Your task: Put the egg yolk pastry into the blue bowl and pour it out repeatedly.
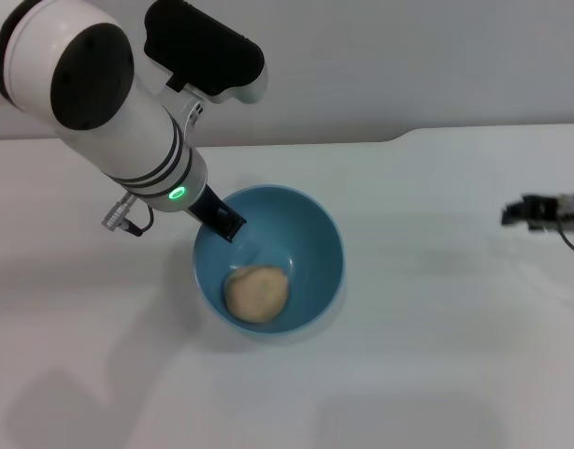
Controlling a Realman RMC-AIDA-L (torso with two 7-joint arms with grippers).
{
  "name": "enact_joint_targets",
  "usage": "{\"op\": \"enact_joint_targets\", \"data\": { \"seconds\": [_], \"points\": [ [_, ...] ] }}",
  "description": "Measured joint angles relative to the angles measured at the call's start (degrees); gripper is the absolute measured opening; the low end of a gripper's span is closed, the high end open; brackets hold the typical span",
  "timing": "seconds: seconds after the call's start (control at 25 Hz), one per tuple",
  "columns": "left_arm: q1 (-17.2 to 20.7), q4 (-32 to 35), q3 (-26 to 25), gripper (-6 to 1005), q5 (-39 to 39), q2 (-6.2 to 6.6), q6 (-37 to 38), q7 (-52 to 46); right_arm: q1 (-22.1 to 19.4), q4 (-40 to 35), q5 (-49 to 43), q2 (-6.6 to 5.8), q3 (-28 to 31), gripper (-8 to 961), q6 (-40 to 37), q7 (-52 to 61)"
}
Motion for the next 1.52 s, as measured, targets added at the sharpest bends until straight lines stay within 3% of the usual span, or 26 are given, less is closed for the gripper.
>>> {"op": "enact_joint_targets", "data": {
  "seconds": [0.2,0.4,0.52,0.6,0.76,0.96,1.28,1.52],
  "points": [
    [0.25,-0.04,-0.16,2,0.0,-0.02,0.81,-0.42,-1.42,-7.17,-6.86,0.3,-8.56,336,-8.53,5.72],
    [0.47,-0.04,-0.35,3,0.0,-0.01,1.65,-1.15,-2.37,-10.74,-29.75,0.48,-19.85,336,-16.14,25.5],
    [0.55,-0.03,-0.34,3,-0.01,0.03,1.98,-1.77,-1.64,-9.48,-42.92,0.41,-27.4,336,-16.5,40.17],
    [0.59,-0.03,-0.47,3,-0.01,0.04,2.11,-1.82,-0.89,-8.35,-46.84,0.25,-30.33,336,-16.21,45.48],
    [0.62,-0.02,-0.54,2,0.06,0.06,2.33,-1.85,-1.11,-9.3,-45.29,0.1,-31.49,336,-16.06,44.98],
    [1.91,0.53,0.22,2,0.18,0.14,7.86,-1.88,-5.28,-13.44,-44.39,0.35,-30.12,336,-15.93,42.91],
    [6.3,3.18,12.73,2,0.24,-0.06,20.74,-6.4,-11.77,-19.16,-43.44,0.66,-27.63,337,-14.59,41.39],
    [10.6,3.39,17.96,2,0.54,-0.1,33.36,-9.24,-13.56,-22.21,-43.16,0.72,-27.73,337,-12.33,40.38]
  ]
}}
